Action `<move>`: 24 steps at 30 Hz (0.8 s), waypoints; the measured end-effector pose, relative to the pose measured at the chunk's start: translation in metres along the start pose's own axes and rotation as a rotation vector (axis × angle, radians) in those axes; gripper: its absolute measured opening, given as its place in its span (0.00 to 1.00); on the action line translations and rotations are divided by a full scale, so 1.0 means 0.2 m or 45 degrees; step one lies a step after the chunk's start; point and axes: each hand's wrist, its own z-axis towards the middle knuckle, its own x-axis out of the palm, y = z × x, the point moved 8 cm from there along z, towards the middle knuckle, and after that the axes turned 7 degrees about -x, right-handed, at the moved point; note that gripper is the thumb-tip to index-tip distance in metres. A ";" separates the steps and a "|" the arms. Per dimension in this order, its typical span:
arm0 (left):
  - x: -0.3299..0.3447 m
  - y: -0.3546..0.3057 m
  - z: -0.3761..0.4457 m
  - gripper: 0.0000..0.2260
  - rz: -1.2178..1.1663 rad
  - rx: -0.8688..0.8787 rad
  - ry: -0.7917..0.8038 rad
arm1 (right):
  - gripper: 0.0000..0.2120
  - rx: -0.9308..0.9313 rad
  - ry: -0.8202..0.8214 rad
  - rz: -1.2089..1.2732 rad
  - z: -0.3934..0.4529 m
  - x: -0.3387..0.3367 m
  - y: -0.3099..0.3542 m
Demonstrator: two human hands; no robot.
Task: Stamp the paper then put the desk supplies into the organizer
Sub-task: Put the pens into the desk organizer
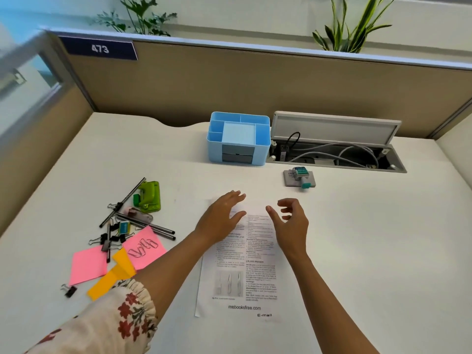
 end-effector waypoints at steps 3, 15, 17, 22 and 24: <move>-0.06 0.11 -0.08 0.24 0.024 -0.022 -0.001 | 0.14 -0.019 0.038 0.006 -0.07 0.05 0.03; -0.46 0.57 -0.38 0.12 0.172 -0.049 -0.257 | 0.10 -0.129 0.103 0.073 -0.24 0.19 0.18; -0.47 0.63 -0.41 0.14 0.211 -0.093 -0.221 | 0.09 -0.136 0.114 0.069 -0.26 0.21 0.19; -0.40 0.72 -0.47 0.20 0.432 -0.080 0.003 | 0.07 -0.165 0.119 0.069 -0.30 0.25 0.22; -0.40 0.73 -0.47 0.20 0.450 -0.059 -0.037 | 0.06 -0.174 0.120 0.061 -0.31 0.26 0.23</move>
